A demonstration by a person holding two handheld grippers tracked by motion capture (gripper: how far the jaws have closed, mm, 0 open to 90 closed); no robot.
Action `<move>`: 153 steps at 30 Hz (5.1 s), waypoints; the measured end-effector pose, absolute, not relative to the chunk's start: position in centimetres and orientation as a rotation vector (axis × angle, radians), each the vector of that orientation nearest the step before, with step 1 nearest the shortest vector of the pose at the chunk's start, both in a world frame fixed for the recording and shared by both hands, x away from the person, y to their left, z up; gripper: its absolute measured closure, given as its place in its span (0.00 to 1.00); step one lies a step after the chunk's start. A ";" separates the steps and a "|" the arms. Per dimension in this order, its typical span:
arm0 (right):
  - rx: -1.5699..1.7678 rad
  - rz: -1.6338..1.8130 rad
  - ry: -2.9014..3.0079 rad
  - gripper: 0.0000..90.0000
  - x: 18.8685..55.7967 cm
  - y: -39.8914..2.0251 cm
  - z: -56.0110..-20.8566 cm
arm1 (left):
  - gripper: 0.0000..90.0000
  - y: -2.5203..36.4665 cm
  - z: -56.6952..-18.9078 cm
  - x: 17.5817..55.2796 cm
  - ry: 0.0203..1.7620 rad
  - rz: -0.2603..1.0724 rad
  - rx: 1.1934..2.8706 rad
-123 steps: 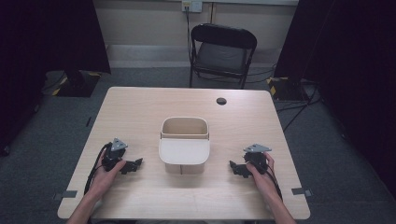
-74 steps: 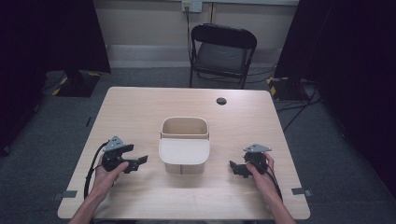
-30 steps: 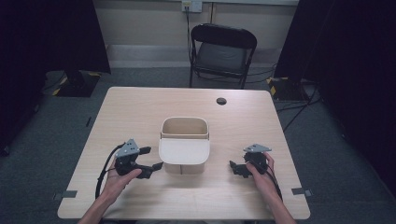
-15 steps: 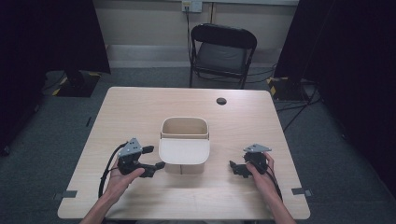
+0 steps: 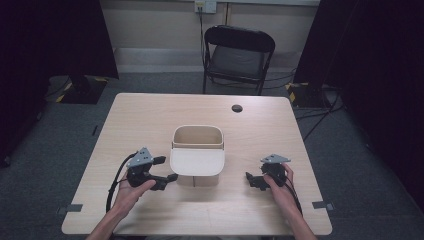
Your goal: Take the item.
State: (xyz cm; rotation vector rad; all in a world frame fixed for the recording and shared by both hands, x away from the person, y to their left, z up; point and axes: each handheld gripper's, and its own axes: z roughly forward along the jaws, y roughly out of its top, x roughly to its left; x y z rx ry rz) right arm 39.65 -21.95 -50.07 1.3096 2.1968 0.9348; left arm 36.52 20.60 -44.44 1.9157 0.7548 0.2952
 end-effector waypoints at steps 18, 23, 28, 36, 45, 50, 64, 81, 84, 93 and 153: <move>1.313 0.934 2.194 0.10 39.6 -21.9 -50.1 | 0.27 20.5 -44.1 36.3 0.727 0.285 1.897; 1.314 0.934 2.194 0.10 39.6 -21.9 -50.1 | 0.25 20.1 -44.0 36.2 0.722 0.281 1.901; 1.314 0.934 2.194 0.10 39.6 -21.9 -50.1 | 0.24 19.6 -43.8 36.0 0.707 0.272 1.902; 1.313 0.933 2.194 0.10 39.6 -21.9 -50.1 | 0.24 19.6 -43.6 35.9 0.698 0.261 1.895; 1.316 0.933 2.192 0.10 39.6 -21.9 -50.1 | 0.23 19.6 -43.1 35.6 0.689 0.303 1.880; 1.313 0.933 2.192 0.10 39.7 -21.9 -50.1 | 0.23 19.6 -43.1 35.6 0.688 0.303 1.871; 1.314 0.932 2.190 0.10 39.7 -21.9 -50.1 | 0.18 19.8 -42.7 35.5 0.688 0.301 1.820; 1.315 0.930 2.189 0.10 39.6 -21.8 -50.1 | 0.17 18.9 -43.8 35.8 0.686 0.314 1.944; 1.315 0.930 2.188 0.10 39.6 -21.8 -50.1 | 0.18 18.8 -44.2 35.9 0.686 0.307 1.949; 1.315 0.930 2.188 0.10 39.6 -21.8 -50.1 | 0.18 19.1 -44.1 35.9 0.705 0.317 1.933; 1.318 0.927 2.184 0.10 39.6 -21.8 -50.1 | 0.22 19.3 -40.8 37.4 0.671 0.337 1.833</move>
